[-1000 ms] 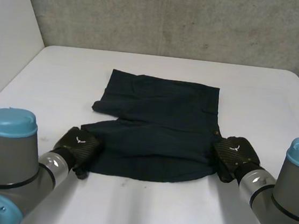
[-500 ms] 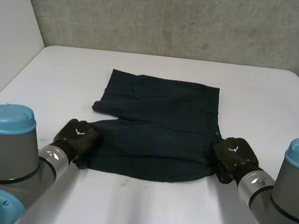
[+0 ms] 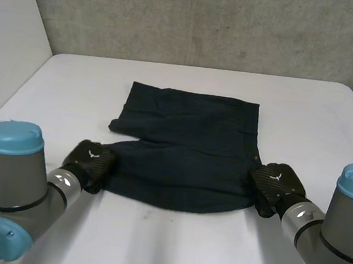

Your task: Fold the shorts.

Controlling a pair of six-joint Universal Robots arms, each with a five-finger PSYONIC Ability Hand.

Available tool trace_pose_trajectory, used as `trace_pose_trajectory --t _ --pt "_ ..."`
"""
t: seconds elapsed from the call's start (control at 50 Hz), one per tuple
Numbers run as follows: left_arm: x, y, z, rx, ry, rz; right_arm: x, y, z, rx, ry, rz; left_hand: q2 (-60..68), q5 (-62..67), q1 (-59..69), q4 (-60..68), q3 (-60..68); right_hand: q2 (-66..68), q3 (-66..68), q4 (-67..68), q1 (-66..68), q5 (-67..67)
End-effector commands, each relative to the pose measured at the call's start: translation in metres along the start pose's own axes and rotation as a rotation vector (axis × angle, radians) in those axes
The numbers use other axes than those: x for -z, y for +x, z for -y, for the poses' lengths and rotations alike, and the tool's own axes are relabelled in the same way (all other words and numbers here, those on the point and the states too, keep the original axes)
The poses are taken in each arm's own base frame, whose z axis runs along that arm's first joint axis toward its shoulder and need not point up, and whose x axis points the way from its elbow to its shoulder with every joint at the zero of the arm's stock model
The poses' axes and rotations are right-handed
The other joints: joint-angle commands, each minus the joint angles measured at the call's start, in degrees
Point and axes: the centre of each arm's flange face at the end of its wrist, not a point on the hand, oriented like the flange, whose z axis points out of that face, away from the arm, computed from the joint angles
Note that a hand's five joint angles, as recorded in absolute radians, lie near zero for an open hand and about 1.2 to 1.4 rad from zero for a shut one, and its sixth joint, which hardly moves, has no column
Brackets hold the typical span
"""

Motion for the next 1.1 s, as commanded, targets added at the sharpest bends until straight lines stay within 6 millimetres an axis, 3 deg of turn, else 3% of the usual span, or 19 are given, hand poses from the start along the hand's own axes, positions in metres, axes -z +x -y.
trace_pose_trajectory --t 0.02,0.12,0.3,0.48,0.56,0.62,0.7,0.76,0.78,0.8,0.86,0.88,0.94,0.96,1.1 --pt "0.040 -0.015 0.039 -0.003 0.121 0.058 0.005 0.004 0.008 0.008 0.000 -0.003 11.9 12.9 29.1 11.1 12.0 12.8 12.2 11.7 24.7 14.1" --pt "0.067 -0.015 0.045 0.000 0.105 0.046 0.014 0.005 0.018 0.014 -0.012 0.018 11.9 12.9 29.1 11.1 12.0 12.8 12.2 11.7 24.7 14.1" --pt "0.110 -0.002 0.026 0.027 -0.113 -0.069 0.052 0.004 0.035 0.174 -0.120 0.115 11.9 12.9 29.1 11.1 12.0 12.8 12.2 11.7 24.7 14.1" --pt "0.174 0.003 0.030 0.038 -0.247 -0.159 0.126 -0.005 0.048 0.291 -0.282 0.262 11.9 12.9 29.1 11.1 12.0 12.8 12.2 11.7 24.7 14.1" --pt "0.201 0.005 0.036 0.029 -0.254 -0.187 0.150 -0.006 0.058 0.361 -0.247 0.285 11.9 12.9 29.1 11.1 12.0 12.8 12.2 11.7 24.7 14.1" --pt "0.206 0.003 0.041 0.021 -0.223 -0.178 0.156 -0.009 0.063 0.385 -0.205 0.307 11.9 12.9 29.1 11.1 12.0 12.8 12.2 11.7 24.7 14.1" --pt "0.188 -0.004 0.049 0.012 -0.138 -0.124 0.146 0.000 0.075 0.369 -0.156 0.296 11.9 12.9 29.1 11.1 12.0 12.8 12.2 11.7 24.7 14.1" --pt "0.154 -0.010 0.054 0.008 -0.098 -0.099 0.117 0.009 0.071 0.328 -0.186 0.304 11.9 12.9 29.1 11.1 12.0 12.8 12.2 11.7 24.7 14.1" --pt "0.144 -0.012 0.055 0.006 -0.091 -0.087 0.096 0.014 0.066 0.294 -0.199 0.302 11.9 12.9 29.1 11.1 12.0 12.8 12.2 11.7 24.7 14.1" --pt "0.123 -0.016 0.058 0.005 -0.074 -0.074 0.086 0.015 0.065 0.274 -0.198 0.296 11.9 12.9 29.1 11.1 12.0 12.8 12.2 11.7 24.7 14.1" --pt "0.092 -0.021 0.061 0.007 -0.066 -0.055 0.052 0.025 0.068 0.214 -0.163 0.237 11.9 12.9 29.1 11.1 12.0 12.8 12.2 11.7 24.7 14.1" --pt "0.071 -0.025 0.062 0.011 -0.072 -0.042 0.045 0.027 0.069 0.203 -0.153 0.219 11.9 12.9 29.1 11.1 12.0 12.8 12.2 11.7 24.7 14.1" --pt "0.040 -0.029 0.067 0.014 -0.073 -0.018 0.017 0.036 0.071 0.186 -0.136 0.147 11.9 12.9 29.1 11.1 12.0 12.8 12.2 11.7 24.7 14.1" --pt "0.019 -0.033 0.068 0.015 -0.081 0.008 0.009 0.038 0.070 0.184 -0.139 0.127 11.9 12.9 29.1 11.1 12.0 12.8 12.2 11.7 24.7 14.1" --pt "-0.052 -0.039 0.081 -0.003 -0.061 0.147 -0.046 0.043 0.078 0.218 -0.052 -0.019 11.9 12.9 29.1 11.1 12.0 12.8 12.2 11.7 24.7 14.1"
